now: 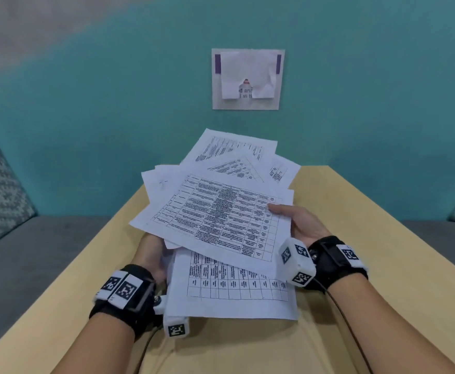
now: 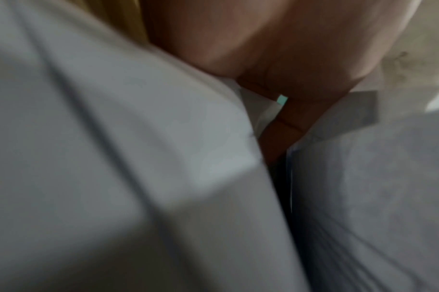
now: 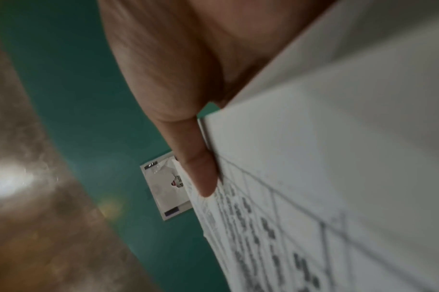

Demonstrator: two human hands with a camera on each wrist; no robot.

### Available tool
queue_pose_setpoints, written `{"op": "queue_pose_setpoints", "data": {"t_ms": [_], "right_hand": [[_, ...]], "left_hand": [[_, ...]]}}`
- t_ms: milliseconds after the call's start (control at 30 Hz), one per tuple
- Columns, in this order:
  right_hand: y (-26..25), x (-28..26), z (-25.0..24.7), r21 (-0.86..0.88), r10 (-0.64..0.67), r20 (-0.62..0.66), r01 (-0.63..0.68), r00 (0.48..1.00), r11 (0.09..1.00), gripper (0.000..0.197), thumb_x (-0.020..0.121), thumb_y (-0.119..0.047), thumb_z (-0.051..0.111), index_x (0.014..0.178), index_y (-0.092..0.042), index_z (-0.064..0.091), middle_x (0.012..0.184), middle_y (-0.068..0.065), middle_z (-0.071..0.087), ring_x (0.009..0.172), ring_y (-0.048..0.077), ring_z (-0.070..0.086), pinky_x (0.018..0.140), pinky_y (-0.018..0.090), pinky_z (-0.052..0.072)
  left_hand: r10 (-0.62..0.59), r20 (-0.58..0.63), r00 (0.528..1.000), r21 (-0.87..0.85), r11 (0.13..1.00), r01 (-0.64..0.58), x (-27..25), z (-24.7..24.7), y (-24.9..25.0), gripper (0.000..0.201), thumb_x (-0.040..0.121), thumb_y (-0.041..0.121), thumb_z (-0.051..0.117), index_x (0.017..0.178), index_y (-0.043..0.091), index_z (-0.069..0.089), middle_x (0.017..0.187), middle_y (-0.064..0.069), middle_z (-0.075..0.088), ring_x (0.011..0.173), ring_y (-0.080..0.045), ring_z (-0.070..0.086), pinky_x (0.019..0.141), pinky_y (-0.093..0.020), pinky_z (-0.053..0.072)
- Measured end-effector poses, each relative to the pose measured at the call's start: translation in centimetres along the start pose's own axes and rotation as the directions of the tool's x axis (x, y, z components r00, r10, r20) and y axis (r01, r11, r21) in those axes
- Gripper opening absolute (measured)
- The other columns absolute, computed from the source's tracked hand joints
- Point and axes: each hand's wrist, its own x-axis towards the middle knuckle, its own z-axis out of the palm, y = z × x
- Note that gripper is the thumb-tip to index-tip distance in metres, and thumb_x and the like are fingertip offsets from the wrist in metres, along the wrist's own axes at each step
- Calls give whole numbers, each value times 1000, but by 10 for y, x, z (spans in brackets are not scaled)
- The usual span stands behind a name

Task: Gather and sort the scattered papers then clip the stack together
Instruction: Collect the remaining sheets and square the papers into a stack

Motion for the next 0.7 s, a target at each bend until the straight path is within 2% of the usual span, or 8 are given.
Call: {"op": "queue_pose_setpoints", "data": {"t_ms": [100, 200, 233, 367, 433, 500, 600, 700], "right_hand": [[-3, 4, -1, -128, -18, 11, 19, 1000, 992, 37, 94, -4, 62, 130, 1, 63, 128, 23, 67, 123, 43, 61, 105, 58, 46], [-8, 14, 2, -263, -124, -44, 109, 991, 959, 40, 91, 1, 66, 131, -2, 63, 124, 16, 71, 118, 36, 65, 106, 52, 48], [-9, 15, 3, -305, -191, -75, 160, 979, 939, 43, 89, 0, 70, 131, -4, 63, 123, 13, 72, 118, 33, 66, 106, 50, 48], [-18, 16, 7, -443, -388, -152, 288, 909, 849, 56, 80, -14, 82, 130, -7, 59, 126, 5, 69, 116, 25, 65, 103, 40, 47], [-24, 11, 9, -454, -442, -116, 348, 890, 820, 37, 85, -11, 77, 120, -9, 67, 114, 4, 75, 107, 24, 70, 102, 42, 51], [-32, 2, 11, -449, -497, -114, 401, 860, 799, 30, 88, -9, 74, 117, -10, 70, 109, 4, 76, 102, 22, 72, 99, 42, 54], [-41, -6, 13, -458, -582, -155, 464, 798, 758, 25, 88, -10, 74, 112, -6, 69, 106, 6, 76, 99, 23, 72, 97, 43, 55], [-47, -16, 19, -457, -661, -198, 529, 724, 715, 22, 89, -21, 74, 104, -10, 63, 104, 3, 70, 99, 22, 66, 91, 34, 53]], "left_hand": [[65, 7, 998, -24, 998, -65, -8, 8, 1, 21, 101, 25, 58, 107, 14, 75, 108, -14, 80, 86, -32, 77, 72, -41, 63], [156, 1, 988, -30, 987, -156, -13, 14, 1, 19, 98, 18, 58, 86, 13, 71, 74, -9, 77, 66, -32, 71, 59, -37, 61], [179, -4, 984, -35, 983, -179, -14, 15, 3, 20, 97, 22, 58, 86, 13, 71, 75, -10, 75, 68, -32, 70, 61, -38, 60], [121, 37, 992, -108, 987, -116, -19, 15, 25, 69, 100, 69, 37, 137, 20, 68, 132, -12, 72, 117, -33, 68, 97, -49, 53], [83, 89, 993, -101, 992, -74, -22, 14, 43, 72, 98, 74, 37, 131, 21, 74, 131, -12, 74, 118, -32, 70, 99, -51, 56], [83, 110, 990, -20, 996, -81, -21, 19, 61, 54, 103, 54, 48, 114, 14, 82, 120, -16, 77, 104, -32, 77, 89, -51, 63], [231, 74, 970, 266, 933, -242, -10, 33, 77, 28, 100, 13, 61, 122, 0, 73, 122, -19, 76, 108, -34, 75, 104, -53, 54], [433, 50, 900, 353, 835, -422, -4, 52, 90, 14, 97, 5, 67, 109, 6, 74, 105, -1, 82, 100, -18, 78, 104, -42, 52]]}}
